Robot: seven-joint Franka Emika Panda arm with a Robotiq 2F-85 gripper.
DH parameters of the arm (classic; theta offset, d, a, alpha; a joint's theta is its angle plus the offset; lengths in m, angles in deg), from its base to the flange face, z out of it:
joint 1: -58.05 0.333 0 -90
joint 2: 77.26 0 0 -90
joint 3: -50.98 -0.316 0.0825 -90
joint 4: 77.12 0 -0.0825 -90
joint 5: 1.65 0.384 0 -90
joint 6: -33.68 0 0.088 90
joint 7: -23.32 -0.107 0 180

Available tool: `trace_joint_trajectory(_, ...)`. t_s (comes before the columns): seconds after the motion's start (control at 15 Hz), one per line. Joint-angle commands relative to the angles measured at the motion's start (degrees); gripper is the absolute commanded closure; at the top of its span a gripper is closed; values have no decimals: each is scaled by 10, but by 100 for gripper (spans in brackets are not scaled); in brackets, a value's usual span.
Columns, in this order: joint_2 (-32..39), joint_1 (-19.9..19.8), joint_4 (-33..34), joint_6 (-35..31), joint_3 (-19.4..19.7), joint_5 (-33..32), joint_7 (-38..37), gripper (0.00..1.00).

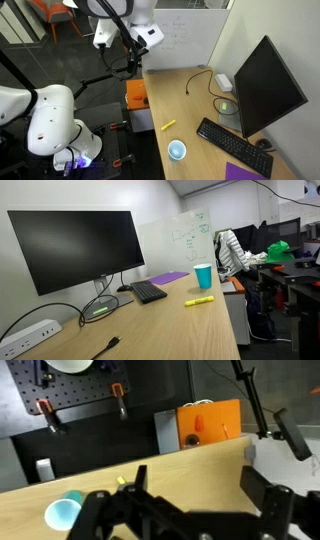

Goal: Put the yellow marker inside the light blue cup

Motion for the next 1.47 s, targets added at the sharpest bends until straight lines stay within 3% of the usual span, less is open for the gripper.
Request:
trace_joint_trajectory(0.0, 1, -21, 3, 6, -14, 8, 10, 0)
trace_joint_trajectory(0.27, 25, -39, -31, -154, -81, -55, -6, 0)
trace_joint_trajectory(0.47, 98, -46, -70, -305, -118, -125, -20, 0)
trace_joint_trajectory(0.67, 201, -62, -98, -438, -127, -205, -38, 0)
trace_joint_trajectory(1.0, 374, -80, -83, -517, -90, -343, -56, 0)
trace_joint_trajectory(1.2, 440, -57, -63, -500, -55, -359, -24, 0)
trace_joint_trajectory(1.27, 418, -52, -85, -520, -46, -346, -31, 0)
trace_joint_trajectory(1.4, 444, -45, -73, -520, -40, -349, -29, 0)
